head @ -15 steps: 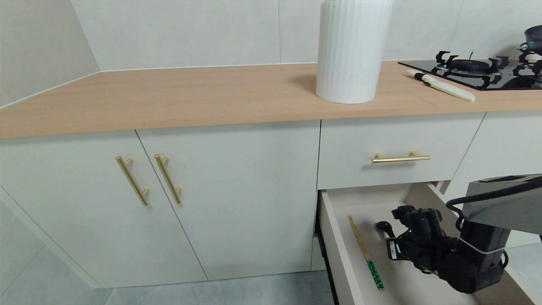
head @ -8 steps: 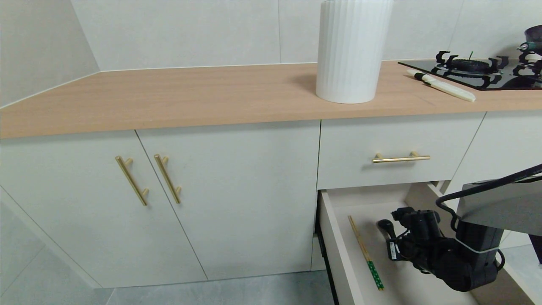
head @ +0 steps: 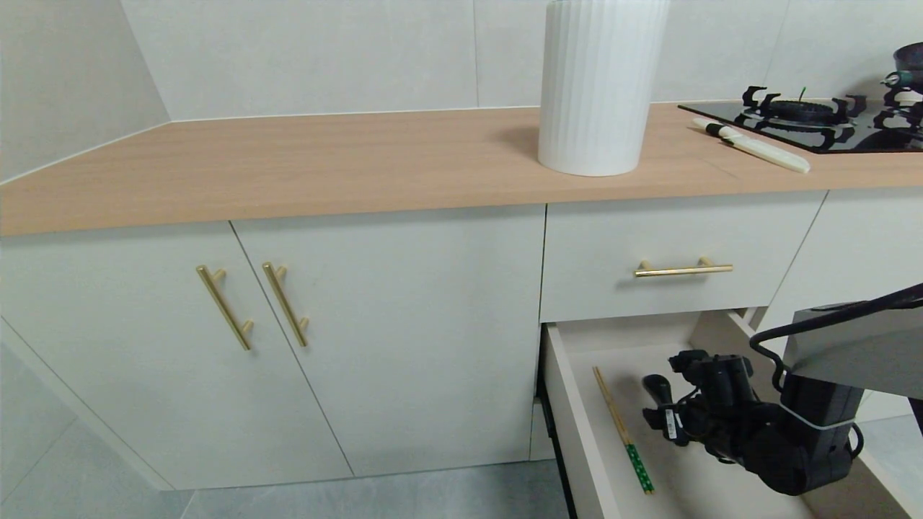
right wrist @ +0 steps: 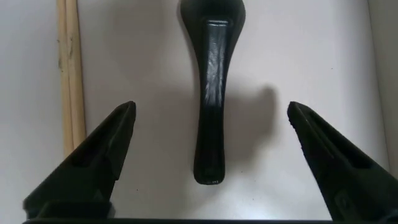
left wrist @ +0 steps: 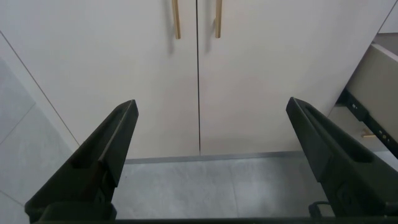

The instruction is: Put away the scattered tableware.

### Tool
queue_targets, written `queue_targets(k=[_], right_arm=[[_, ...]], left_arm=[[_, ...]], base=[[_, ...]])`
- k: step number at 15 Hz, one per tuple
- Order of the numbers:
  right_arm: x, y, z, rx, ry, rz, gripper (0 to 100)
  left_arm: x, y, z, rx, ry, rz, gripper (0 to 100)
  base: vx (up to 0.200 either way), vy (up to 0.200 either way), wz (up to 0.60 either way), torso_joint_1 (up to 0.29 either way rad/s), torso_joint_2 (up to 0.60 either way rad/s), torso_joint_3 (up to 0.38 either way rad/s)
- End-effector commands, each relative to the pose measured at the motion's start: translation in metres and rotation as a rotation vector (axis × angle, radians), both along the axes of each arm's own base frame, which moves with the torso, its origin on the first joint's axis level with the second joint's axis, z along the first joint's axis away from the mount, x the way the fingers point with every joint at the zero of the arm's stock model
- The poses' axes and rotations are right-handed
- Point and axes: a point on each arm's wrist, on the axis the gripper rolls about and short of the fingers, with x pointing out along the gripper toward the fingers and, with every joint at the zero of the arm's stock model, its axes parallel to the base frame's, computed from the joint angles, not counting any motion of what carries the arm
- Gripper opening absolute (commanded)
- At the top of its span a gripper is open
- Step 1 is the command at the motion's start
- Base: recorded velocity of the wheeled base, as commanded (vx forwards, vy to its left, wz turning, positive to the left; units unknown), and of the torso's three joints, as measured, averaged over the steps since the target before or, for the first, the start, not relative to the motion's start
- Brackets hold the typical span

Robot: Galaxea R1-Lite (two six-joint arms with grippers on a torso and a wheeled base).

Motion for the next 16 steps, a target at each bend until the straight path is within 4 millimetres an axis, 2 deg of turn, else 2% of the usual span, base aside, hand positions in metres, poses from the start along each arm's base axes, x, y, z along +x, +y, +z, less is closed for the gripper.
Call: queue_targets(k=[1, 2, 3, 4, 5, 6, 8, 10, 11, 13, 16], right_arm=[[-0.005, -0.004, 0.025, 0.011, -0.052, -0.009, 100], [-0.011, -0.006, 0.048, 0.02, -0.094, -0.009, 100], [-0.016, -0.008, 0.062, 0.024, -0.107, -0.009, 100], [-0.031, -0.01, 0.089, 0.031, -0.101, 0.002, 100], [-0.036, -0.01, 0.097, 0.035, -0.097, 0.011, 100], [-0.051, -0.012, 0.122, 0.045, -0.071, 0.033, 100], [-0.064, -0.014, 0.15, 0.04, -0.033, 0.036, 100], [-0.073, -0.016, 0.165, 0.04, -0.002, 0.04, 100], [-0.082, -0.017, 0.178, 0.06, 0.022, 0.067, 100], [-0.095, -0.018, 0.192, 0.095, 0.069, 0.114, 100], [-0.103, -0.015, 0.199, 0.095, 0.163, 0.143, 100]], left_arm=[[0.0, 0.0, 0.0, 0.0, 0.0, 0.001, 100], [0.0, 0.0, 0.0, 0.0, 0.0, 0.001, 100], [0.0, 0.0, 0.0, 0.0, 0.0, 0.001, 100], [0.0, 0.0, 0.0, 0.0, 0.0, 0.001, 100], [0.0, 0.0, 0.0, 0.0, -0.002, 0.001, 100], [0.0, 0.0, 0.0, 0.004, 0.0, 0.001, 100], [0.0, 0.0, 0.0, 0.004, 0.0, 0.001, 100], [0.0, 0.0, 0.0, 0.003, 0.0, 0.001, 100], [0.0, 0.0, 0.0, 0.001, 0.0, 0.001, 100], [0.0, 0.0, 0.0, 0.0, 0.0, 0.001, 100], [0.0, 0.0, 0.0, 0.0, 0.0, 0.001, 100]], base=[[0.0, 0.0, 0.0, 0.0, 0.0, 0.0], [0.0, 0.0, 0.0, 0.0, 0.0, 0.0], [0.0, 0.0, 0.0, 0.0, 0.0, 0.0], [0.0, 0.0, 0.0, 0.0, 0.0, 0.0], [0.0, 0.0, 0.0, 0.0, 0.0, 0.0], [0.0, 0.0, 0.0, 0.0, 0.0, 0.0], [0.0, 0.0, 0.0, 0.0, 0.0, 0.0], [0.0, 0.0, 0.0, 0.0, 0.0, 0.0], [0.0, 0.0, 0.0, 0.0, 0.0, 0.0], [-0.2, 0.0, 0.0, -0.002, 0.0, 0.007], [-0.2, 0.0, 0.0, 0.007, 0.0, 0.002]])
